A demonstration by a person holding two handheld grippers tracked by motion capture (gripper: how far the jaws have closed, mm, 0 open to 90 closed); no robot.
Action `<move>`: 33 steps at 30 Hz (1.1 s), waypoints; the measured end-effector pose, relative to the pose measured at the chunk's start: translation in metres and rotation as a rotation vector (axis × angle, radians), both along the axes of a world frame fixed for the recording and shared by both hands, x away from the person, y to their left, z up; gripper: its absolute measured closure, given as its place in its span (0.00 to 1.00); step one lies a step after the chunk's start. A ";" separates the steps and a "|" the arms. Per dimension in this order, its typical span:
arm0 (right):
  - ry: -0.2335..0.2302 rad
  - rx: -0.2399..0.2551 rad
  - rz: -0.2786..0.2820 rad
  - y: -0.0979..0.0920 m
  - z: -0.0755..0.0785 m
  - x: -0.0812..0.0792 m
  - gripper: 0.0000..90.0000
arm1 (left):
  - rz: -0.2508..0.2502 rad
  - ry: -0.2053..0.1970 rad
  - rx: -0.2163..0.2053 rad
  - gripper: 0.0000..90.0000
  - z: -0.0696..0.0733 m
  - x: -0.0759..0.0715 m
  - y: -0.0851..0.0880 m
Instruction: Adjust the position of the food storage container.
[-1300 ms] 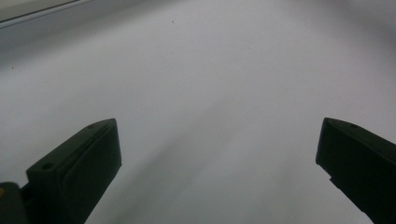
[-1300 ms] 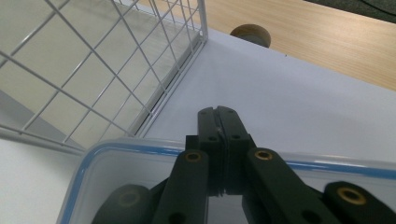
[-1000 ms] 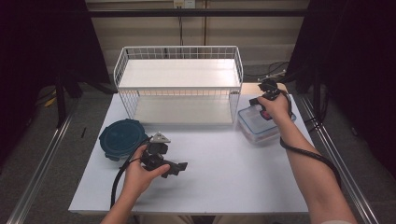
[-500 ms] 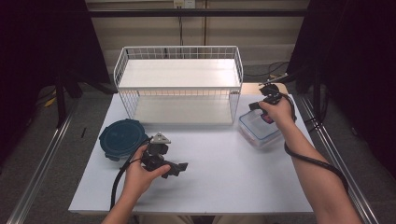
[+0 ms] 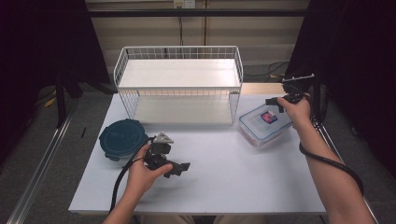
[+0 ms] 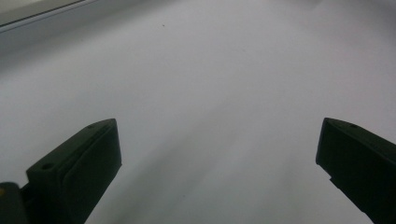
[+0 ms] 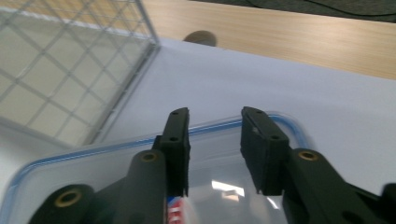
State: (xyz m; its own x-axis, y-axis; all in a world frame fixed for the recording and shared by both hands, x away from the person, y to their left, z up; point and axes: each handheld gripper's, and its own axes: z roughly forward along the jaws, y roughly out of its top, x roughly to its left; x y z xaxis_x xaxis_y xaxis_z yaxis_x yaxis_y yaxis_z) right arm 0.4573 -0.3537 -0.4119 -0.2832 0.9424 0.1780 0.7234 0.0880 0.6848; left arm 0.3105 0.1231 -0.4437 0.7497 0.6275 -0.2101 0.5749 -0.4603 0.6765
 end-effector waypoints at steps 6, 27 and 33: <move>0.008 0.002 -0.036 -0.002 -0.003 0.010 0.52 | -0.001 0.002 -0.005 0.00 -0.002 0.002 -0.001; 0.107 0.041 -0.133 -0.009 -0.015 0.029 0.58 | -0.007 -0.008 0.011 0.00 -0.001 0.001 0.001; 0.142 0.083 -0.103 -0.002 -0.016 0.017 0.75 | -0.016 -0.006 0.011 0.00 -0.001 0.000 0.001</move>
